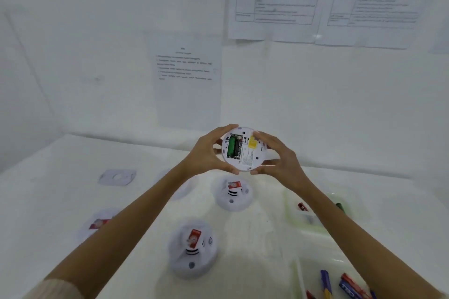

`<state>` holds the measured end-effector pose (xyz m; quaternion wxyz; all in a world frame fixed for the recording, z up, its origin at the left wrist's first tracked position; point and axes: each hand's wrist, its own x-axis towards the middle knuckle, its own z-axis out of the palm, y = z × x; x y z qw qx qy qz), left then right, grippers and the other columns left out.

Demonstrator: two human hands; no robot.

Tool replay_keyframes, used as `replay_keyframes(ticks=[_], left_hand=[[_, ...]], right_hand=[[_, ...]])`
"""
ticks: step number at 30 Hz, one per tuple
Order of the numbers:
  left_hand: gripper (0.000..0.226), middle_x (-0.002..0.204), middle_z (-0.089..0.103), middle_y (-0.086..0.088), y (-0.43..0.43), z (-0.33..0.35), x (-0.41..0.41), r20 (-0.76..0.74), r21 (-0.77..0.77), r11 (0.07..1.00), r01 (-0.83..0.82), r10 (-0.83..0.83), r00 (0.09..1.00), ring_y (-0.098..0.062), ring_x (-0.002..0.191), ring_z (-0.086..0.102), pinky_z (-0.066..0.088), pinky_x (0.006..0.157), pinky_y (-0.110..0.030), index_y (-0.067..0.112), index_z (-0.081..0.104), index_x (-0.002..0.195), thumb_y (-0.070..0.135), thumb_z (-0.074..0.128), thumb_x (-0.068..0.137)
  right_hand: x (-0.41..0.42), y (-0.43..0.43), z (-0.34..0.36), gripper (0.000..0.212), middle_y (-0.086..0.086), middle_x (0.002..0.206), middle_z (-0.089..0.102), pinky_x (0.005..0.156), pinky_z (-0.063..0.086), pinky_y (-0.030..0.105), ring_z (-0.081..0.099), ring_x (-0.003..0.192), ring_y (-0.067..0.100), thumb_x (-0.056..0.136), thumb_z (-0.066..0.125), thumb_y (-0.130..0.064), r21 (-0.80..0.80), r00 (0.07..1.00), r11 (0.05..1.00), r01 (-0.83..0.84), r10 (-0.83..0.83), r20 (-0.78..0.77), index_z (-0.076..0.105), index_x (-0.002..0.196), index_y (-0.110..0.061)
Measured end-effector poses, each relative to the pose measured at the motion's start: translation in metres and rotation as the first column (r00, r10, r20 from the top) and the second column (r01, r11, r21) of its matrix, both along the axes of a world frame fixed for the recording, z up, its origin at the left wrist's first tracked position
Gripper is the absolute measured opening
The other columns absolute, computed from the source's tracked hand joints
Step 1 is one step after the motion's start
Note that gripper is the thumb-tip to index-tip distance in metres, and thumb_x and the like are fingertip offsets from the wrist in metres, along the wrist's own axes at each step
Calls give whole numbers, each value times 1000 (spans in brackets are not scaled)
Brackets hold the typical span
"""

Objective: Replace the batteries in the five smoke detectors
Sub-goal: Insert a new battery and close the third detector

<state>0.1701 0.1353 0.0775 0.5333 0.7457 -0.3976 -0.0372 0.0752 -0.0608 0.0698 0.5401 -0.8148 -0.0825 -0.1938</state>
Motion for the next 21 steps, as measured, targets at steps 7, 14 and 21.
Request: replay_keyframes(ticks=[7,14,21], left_hand=[[102,126,49,14,120,-1,38,74,73,994,-76,70,995,-7,106,53,50,83,-14,27,40,135,12,92,48],[105,129,46,16,221,-22,78,87,70,984,-165,159,983,10,112,46,48,81,-10,28,37,134,7,91,46],[99,130,49,14,292,-51,106,53,54,961,-272,270,962,5,112,50,50,81,-14,26,44,132,13,92,46]], right_hand=[[59,110,-6,86,-11,134,47,74,52,16,47,113,-5,54,84,2,-8,993,994,-112,112,-32,51,128,-26],[118,205,-20,86,-10,135,47,75,51,13,47,117,3,52,87,-3,-63,984,982,-179,178,-28,52,127,-29],[164,272,-43,88,-11,139,44,77,50,20,44,117,11,55,88,-15,-197,979,959,-204,199,-44,47,131,-31]])
